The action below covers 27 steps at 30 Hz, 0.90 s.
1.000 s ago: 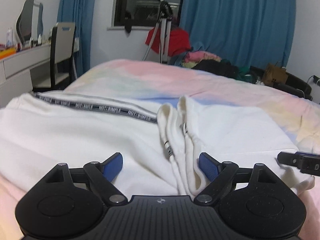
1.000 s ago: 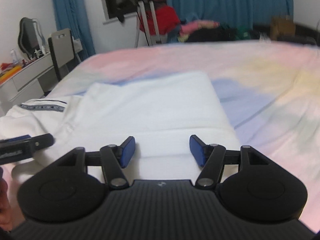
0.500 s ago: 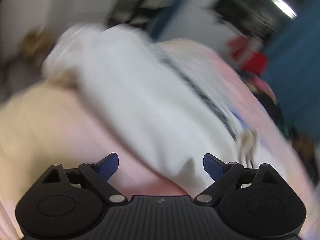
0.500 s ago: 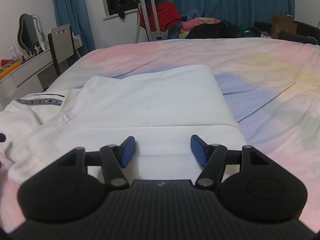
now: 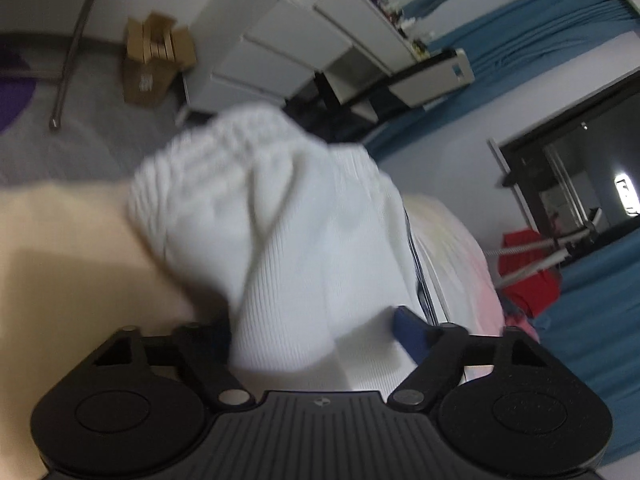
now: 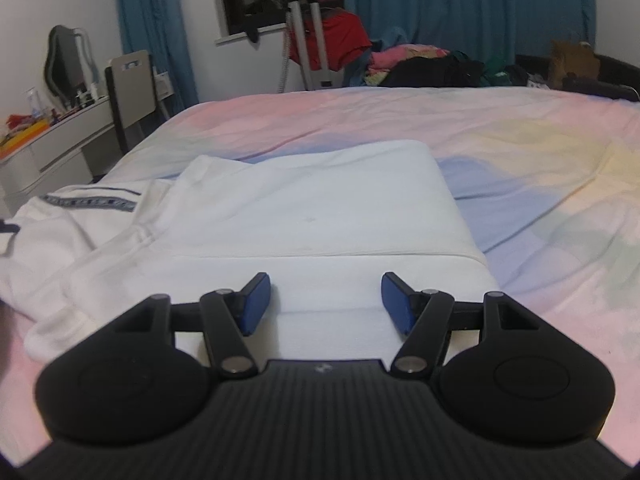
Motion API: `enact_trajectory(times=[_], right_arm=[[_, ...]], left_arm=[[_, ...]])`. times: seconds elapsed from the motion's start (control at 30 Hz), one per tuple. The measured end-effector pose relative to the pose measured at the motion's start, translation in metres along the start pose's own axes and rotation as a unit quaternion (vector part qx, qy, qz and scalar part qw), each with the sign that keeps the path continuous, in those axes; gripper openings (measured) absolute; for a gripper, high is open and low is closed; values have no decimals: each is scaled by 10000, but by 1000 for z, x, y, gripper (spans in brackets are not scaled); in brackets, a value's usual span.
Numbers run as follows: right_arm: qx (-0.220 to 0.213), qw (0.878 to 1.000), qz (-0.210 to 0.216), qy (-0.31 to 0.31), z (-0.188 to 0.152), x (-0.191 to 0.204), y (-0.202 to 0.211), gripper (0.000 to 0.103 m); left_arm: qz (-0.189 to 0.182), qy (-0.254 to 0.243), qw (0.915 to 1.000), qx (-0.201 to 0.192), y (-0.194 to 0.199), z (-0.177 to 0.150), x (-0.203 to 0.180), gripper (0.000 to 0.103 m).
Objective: Fold clothes
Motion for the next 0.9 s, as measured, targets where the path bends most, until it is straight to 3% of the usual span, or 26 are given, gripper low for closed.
enact_trajectory(times=[0.1, 0.23, 0.4, 0.53, 0.77, 0.9], right_arm=[[30, 10000, -16, 27, -2, 1, -5, 64], [71, 9999, -37, 64, -6, 2, -11, 65], [121, 9998, -94, 117, -8, 5, -17, 66], [147, 9998, -145, 27, -2, 6, -17, 66], [-237, 9990, -207, 302, 17, 12, 8, 64], [-583, 9981, -215, 5, 33, -2, 34, 64]], left_arm=[[-4, 135, 9999, -103, -5, 12, 4, 54], [-36, 120, 9995, -289, -2, 18, 9, 26], [-203, -595, 9928, -1016, 26, 14, -13, 17], [-366, -1266, 9775, -1644, 67, 0, -47, 16], [-832, -1754, 9503, -2433, 159, -45, -124, 14], [-1169, -2395, 9179, -2941, 221, -109, -187, 14]])
Point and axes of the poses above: each gripper's, at about its wrist camera, not at the fingertips, and y roughly against the way its jaws point, x to its left, z to its top, the point moved 4 cm from there along -y, roughly the way its jaws point, and after that the axes turned 13 degrees about z, right-handed, at the moved point
